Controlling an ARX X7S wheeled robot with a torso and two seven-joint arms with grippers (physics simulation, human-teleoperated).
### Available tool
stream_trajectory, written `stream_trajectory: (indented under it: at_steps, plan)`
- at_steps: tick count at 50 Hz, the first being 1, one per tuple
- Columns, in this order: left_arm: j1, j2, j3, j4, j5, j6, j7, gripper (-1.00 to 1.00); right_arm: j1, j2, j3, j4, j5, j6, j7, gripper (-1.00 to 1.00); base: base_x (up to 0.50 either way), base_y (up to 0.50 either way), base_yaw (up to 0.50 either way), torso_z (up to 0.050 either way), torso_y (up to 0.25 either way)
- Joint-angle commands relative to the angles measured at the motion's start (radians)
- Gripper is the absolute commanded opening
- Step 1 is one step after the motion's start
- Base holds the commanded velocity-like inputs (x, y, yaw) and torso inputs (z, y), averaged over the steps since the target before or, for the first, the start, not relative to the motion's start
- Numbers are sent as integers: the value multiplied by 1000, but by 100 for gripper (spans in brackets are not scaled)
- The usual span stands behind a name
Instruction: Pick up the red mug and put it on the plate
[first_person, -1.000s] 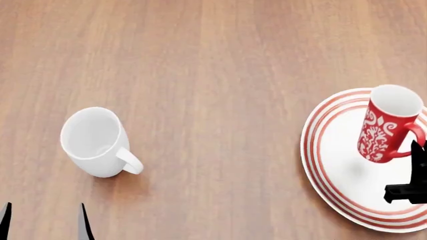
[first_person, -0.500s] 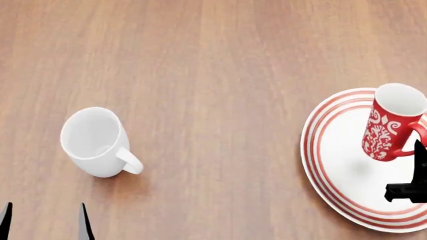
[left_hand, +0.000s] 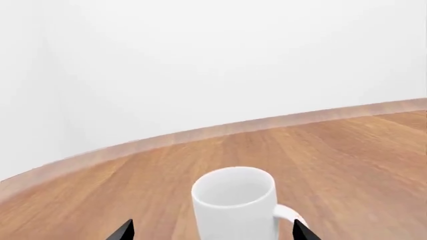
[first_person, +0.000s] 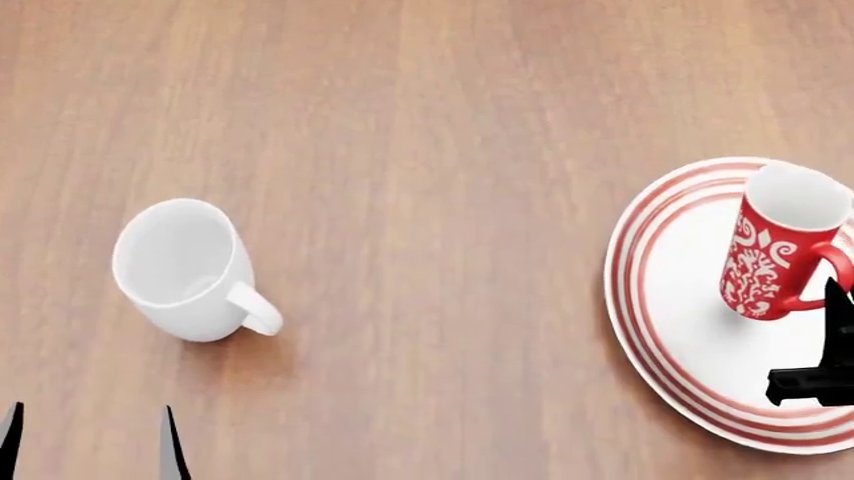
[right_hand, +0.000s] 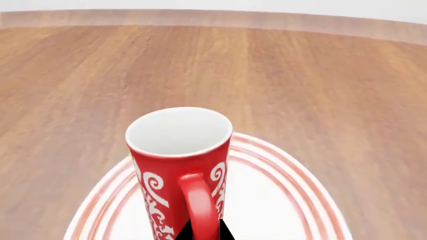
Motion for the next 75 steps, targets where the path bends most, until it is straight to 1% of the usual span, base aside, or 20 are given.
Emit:
stream_trajectory:
  at_steps: [1, 9, 30, 31, 60, 75]
  plan:
    - [-3, -2, 2, -4, 15, 8, -7, 100, 5, 1, 5, -8, -6, -4, -4, -100, 0, 0, 0, 0, -113]
    - [-6, 5, 4, -24, -23, 50, 0, 100, -5, 6, 12, -26, 5, -5, -8, -100, 0, 0, 0, 0, -49]
    - [-11, 1, 13, -32, -25, 63, 5, 100, -30, 15, 6, -35, -1, -15, -29, -100, 0, 0, 0, 0, 0]
    - [-11, 1, 13, -31, -24, 63, 4, 100, -30, 14, 5, -32, -2, -17, -30, 100, 0, 0, 0, 0, 0]
    - [-13, -1, 17, -34, -22, 68, 0, 100, -47, 23, 8, -33, -1, -22, -44, 100, 0, 0, 0, 0, 0]
    - [-15, -2, 19, -38, -20, 75, -3, 100, -163, 78, 41, -174, 52, -28, -42, 100, 0, 0, 0, 0, 0]
